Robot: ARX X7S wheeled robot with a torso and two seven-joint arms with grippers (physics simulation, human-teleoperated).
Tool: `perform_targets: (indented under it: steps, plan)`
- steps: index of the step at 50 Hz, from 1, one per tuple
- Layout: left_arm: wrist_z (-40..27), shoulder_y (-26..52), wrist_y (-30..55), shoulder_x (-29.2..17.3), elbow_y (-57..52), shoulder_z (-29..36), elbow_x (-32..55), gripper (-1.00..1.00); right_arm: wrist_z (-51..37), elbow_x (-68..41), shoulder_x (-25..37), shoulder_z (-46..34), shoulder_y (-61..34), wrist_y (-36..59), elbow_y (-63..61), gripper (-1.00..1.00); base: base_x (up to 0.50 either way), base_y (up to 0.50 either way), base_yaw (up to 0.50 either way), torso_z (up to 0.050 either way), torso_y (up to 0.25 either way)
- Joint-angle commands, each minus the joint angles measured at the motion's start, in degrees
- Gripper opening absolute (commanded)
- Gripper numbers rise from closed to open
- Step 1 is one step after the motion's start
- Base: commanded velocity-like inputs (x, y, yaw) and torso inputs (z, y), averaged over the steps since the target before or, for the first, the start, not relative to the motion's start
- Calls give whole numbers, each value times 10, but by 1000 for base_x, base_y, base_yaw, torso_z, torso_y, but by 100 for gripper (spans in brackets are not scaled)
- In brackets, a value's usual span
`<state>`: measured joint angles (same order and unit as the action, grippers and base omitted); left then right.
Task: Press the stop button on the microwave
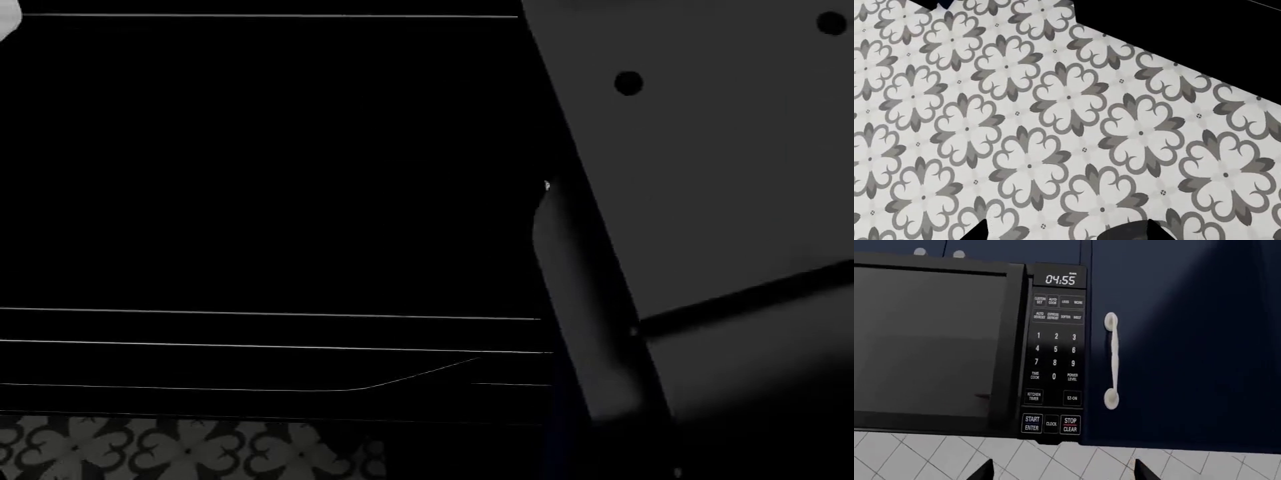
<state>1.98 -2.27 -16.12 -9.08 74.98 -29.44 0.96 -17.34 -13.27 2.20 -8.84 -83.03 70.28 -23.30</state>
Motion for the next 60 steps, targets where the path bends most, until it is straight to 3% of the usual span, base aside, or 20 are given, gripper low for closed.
perform_targets:
  steps: [1,11,20,24,30,34,39,42,49,53,60]
  plan:
    - [0,0,0,0,0,0,0,100,-11,17,-6,-38,-110,-76,215,100,0,0,0,50,20]
    - [0,0,0,0,0,0,0,100,-30,-26,-20,-59,-244,-123,417,100,0,0,0,50,21]
    - [0,0,0,0,0,0,0,100,-56,-104,-21,-141,-358,-220,634,100,0,0,0,50,22]
    - [0,0,0,0,0,0,0,100,-65,-195,-21,-230,-430,-295,769,100,0,0,0,50,21]
    - [0,0,0,0,0,0,0,100,-78,-406,-22,-459,-499,-399,903,100,0,0,0,50,21]
    - [0,0,0,0,0,0,0,100,-80,-520,-22,-582,-511,-430,929,100,0,0,0,50,21]
    - [0,0,0,0,0,0,0,100,-80,-603,-22,-665,-518,-453,945,100,0,0,0,50,20]
    - [0,0,0,0,0,0,0,100,-72,-631,-22,-678,-519,-465,968,100,0,0,0,50,20]
    - [0,0,0,0,0,0,0,100,-77,-596,-22,-593,-519,-465,983,100,354,-395,0,50,21]
    - [0,0,0,0,0,0,0,100,-78,-602,-22,-584,-515,-462,983,100,387,-415,0,50,21]
    - [0,0,0,0,0,0,0,100,-87,-678,-22,-662,-519,-476,973,100,387,-355,0,50,21]
